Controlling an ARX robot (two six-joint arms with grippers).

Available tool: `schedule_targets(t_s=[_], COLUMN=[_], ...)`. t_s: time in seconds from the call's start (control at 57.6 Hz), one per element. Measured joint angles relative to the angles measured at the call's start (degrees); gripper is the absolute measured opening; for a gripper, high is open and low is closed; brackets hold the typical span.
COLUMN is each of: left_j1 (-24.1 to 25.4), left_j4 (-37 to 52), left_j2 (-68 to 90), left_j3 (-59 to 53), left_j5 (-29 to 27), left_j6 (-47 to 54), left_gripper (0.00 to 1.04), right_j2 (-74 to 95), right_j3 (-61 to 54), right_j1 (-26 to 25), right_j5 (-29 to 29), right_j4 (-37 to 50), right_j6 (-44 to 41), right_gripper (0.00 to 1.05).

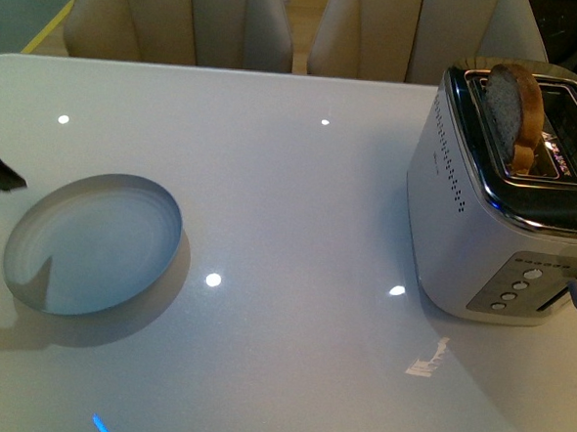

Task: Left arm holds plate, right arm toasts bread

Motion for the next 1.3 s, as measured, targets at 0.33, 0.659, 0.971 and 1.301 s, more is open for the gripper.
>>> schedule_targets(t_s=[0.33, 0.659, 0.971, 1.301], left_j1=[-1.9, -3.3, -9.4, -13.3], left_j4=[-0.3, 31.2, 67.6, 61.5], left_j2=[-9.7, -8.1, -25.5, -44.8], left_j3=[1.8, -8.9, -37.4, -51.6], left_j5=[0.9, -8.3, -14.2, -18.1], left_j6=[-2.4, 3.8, 8.5, 8.8], left_gripper=[0.97, 0.80, 0.18, 0.03], right_j2=[0.0, 0.0, 0.0, 0.0], right_j3=[0.0, 0.0, 0.0, 0.0], right_j1=[0.0, 0.0, 0.0, 0.0], right_j5=[0.0, 0.0, -0.1, -0.1], right_j4=[0.0, 0.0, 0.0, 0.0], right_j6=[0.0, 0.0, 0.0, 0.0], right_gripper=[0.96, 0.96, 0.96, 0.96])
